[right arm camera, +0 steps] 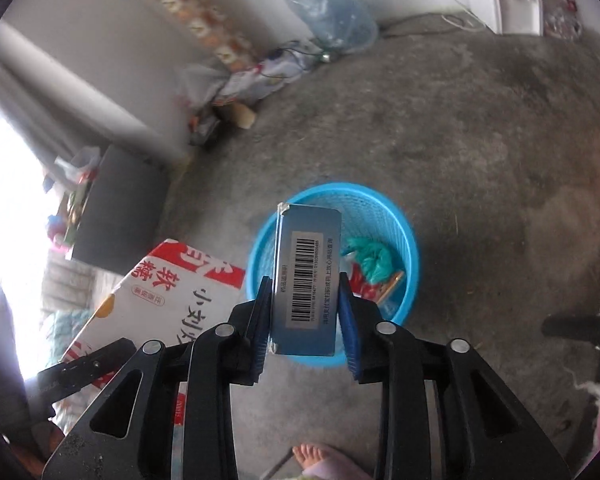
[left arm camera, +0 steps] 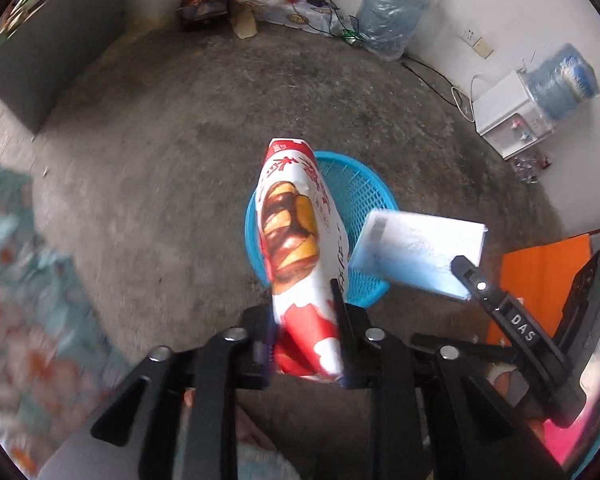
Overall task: Collect trash
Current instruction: 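Carry the snack bag and medicine box over the wastebasket and open both grippers, then move both grippers back to the quilt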
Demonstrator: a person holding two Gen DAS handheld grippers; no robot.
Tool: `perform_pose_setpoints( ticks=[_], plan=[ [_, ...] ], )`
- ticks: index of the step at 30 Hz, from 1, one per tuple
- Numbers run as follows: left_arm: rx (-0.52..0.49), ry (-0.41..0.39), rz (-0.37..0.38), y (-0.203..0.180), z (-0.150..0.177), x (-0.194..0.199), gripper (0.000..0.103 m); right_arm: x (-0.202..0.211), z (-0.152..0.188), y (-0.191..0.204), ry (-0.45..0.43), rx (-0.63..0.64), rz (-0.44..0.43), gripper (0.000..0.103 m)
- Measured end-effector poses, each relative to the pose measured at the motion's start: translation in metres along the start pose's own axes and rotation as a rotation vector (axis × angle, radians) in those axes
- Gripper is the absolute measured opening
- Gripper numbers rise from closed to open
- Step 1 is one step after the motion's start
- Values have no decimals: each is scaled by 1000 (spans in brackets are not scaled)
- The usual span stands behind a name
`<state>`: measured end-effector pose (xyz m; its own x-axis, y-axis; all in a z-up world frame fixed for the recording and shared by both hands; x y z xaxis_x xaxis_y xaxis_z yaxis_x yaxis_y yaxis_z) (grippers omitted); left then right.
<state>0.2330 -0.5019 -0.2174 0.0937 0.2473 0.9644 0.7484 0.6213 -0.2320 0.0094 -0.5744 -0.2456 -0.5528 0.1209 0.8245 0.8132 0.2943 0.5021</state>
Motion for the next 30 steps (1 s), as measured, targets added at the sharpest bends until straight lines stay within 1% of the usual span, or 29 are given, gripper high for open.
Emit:
perform_pose_setpoints(
  ticks=[1,2,3,4,6,8,9,11,14,17,20,21,22,25,27,30],
  plan=[
    [-12,-6,0,-7,-9,-11,43,-11,-3,-6,8,-13,-5,36],
    [-24,-3,1,-8,-13,-21,50,-29,-8,-16,27,-35,6,42],
    [-32,8,2,-11,-17,-33,61,-39,-9,-25,44,-57,20,54],
    [-27,21,0,-12,-21,-44,64,-52,-9,-35,65,-82,27,55],
    [16,44,-6,-7,-23,-55,64,-61,-3,-51,100,-141,38,55],
    [58,41,32,-3,-21,-53,64,-56,1,-62,85,-174,22,55],
    [62,33,49,-3,-21,-47,65,-51,3,-63,70,-173,18,55],
    [49,0,50,-2,-19,-32,67,-37,6,-61,40,-167,14,56],
    [37,-59,53,0,-18,2,68,-27,6,-58,28,-174,-1,56],
    [25,-121,70,0,-11,45,69,-13,3,-43,5,-158,-37,56],
    [-9,-205,71,4,5,102,73,7,0,-14,-30,-98,-85,57],
    [-15,-230,70,8,10,118,74,18,2,1,-45,-69,-109,60],
    [-22,-271,62,14,21,142,76,28,4,15,-56,-39,-131,63],
    [-25,-365,46,32,54,197,81,56,13,58,-72,68,-203,67],
    [-17,-433,16,52,89,237,83,73,24,89,-70,151,-255,68],
    [24,-524,-38,89,144,288,86,91,48,135,-32,296,-326,69]
  ],
)
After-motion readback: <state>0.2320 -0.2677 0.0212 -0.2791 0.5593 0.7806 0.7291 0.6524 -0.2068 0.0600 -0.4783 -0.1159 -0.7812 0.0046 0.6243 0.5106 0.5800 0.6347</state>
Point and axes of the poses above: each gripper's, at about its wrist camera, not at the fingertips, and x roughly against the way its jaws point, y to its left, z to its underside, the point moved 8 cm from there along -x, roughly the way its jaws point, and after that the axes turned 6 degrees about y, right-handed, at the moved point
